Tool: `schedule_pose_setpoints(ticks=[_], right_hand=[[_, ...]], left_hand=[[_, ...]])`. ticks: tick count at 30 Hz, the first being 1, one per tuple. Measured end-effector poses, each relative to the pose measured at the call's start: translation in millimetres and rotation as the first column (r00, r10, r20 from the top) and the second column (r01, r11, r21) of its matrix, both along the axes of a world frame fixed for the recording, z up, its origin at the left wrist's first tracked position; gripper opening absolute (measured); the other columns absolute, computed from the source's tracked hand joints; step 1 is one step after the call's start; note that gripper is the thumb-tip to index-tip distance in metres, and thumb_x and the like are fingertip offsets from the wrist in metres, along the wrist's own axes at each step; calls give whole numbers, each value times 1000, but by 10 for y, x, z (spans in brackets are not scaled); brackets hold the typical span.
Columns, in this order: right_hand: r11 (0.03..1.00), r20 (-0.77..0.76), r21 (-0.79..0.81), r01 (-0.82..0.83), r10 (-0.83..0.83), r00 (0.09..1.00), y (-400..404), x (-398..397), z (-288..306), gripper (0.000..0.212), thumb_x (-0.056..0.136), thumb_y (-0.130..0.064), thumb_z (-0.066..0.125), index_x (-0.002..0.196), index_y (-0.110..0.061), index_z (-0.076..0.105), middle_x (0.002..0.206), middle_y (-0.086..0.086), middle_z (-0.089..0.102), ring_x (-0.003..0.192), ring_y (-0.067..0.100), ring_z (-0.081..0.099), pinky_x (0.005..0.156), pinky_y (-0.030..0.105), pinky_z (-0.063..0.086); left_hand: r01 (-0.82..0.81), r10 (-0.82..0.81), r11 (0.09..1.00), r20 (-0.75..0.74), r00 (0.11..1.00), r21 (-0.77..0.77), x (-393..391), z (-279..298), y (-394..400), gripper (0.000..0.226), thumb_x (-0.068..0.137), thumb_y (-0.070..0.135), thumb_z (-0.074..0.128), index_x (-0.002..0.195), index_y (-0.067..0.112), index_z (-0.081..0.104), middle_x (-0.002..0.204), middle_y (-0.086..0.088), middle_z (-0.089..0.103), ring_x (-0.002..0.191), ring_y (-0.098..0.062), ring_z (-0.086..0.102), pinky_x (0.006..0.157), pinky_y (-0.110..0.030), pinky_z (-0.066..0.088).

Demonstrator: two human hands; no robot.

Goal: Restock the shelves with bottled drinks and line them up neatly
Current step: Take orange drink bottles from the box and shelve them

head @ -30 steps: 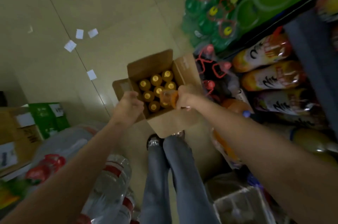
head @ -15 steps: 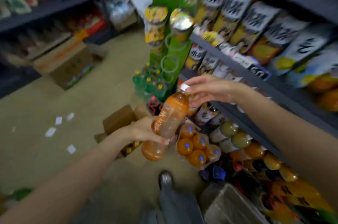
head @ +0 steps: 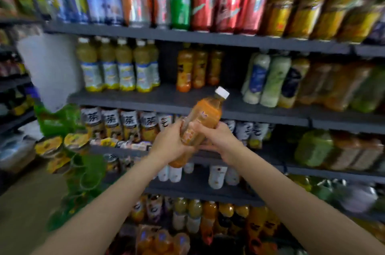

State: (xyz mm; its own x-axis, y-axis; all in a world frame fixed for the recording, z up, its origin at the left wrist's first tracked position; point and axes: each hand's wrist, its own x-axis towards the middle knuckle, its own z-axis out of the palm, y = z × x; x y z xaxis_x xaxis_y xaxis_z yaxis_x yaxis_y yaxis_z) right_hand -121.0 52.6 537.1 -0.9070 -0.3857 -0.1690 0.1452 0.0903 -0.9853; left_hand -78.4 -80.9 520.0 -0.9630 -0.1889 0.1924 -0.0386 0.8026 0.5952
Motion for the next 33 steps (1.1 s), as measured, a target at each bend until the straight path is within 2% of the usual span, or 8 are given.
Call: schedule_pose_setpoints(ticks=[4,6,8,12,20,25,30,33], right_hand=[[981,-223,-39,189,-193,956,1137,-338,294,45,67,-19,82,108,-11,64,103,5,71,86,13,67,65,23,54],[963,-379,41,267,-232,896,1722,-558,381,52,62,-24,85,108,-15,63,103,1,70,91,12,65,72,26,55],[915,-547,180,360,-211,810,2315,-808,458,58,60,-32,86,109,-17,59,107,-1,66,100,15,61,84,34,52],[793,-727,344,503,-114,677,3428,-1355,627,51,66,-36,81,102,-19,49,102,-3,60,99,19,57,79,33,44],[735,-708,327,594,-227,669,4519,-2390,569,59,68,-31,81,114,-10,49,113,9,62,105,29,59,82,37,46],[665,-632,343,663,-358,687,4766,-2796,478,63,75,-40,75,116,-5,43,116,15,59,104,35,58,70,34,42],[594,-553,551,586,-265,790,4848,-3082,442,79,81,-42,67,137,-3,26,128,16,52,112,36,54,77,40,46],[576,-551,581,575,-242,799,4832,-3132,286,75,83,-38,67,135,-2,27,126,17,53,112,34,55,82,40,47]], left_hand=[[213,-202,972,-110,973,101,-554,243,1019,51,71,30,77,113,17,51,102,1,63,96,-21,60,73,-30,45],[304,-288,948,-156,945,92,-821,300,1553,55,75,27,75,123,19,49,113,0,60,106,-20,58,80,-28,45],[294,-293,956,-129,947,-9,-1116,285,2053,57,82,24,67,133,17,41,128,-6,52,117,-24,50,91,-34,44],[213,-214,977,-50,976,-10,-1631,238,2933,54,88,20,59,137,15,37,136,-5,45,122,-22,45,95,-33,43],[174,-174,984,11,985,-23,-2249,324,3787,46,89,22,57,131,17,39,132,-1,47,118,-17,48,95,-30,43],[127,-127,991,2,992,48,-2558,296,4073,44,90,21,56,130,15,40,127,0,49,111,-14,50,94,-31,45],[110,-111,991,18,994,72,-2874,220,4433,43,91,21,56,131,22,41,135,-1,44,119,-19,46,96,-36,44],[145,-146,989,24,989,14,-3037,169,4637,47,91,23,55,135,23,38,142,0,37,129,-22,37,101,-34,39]])
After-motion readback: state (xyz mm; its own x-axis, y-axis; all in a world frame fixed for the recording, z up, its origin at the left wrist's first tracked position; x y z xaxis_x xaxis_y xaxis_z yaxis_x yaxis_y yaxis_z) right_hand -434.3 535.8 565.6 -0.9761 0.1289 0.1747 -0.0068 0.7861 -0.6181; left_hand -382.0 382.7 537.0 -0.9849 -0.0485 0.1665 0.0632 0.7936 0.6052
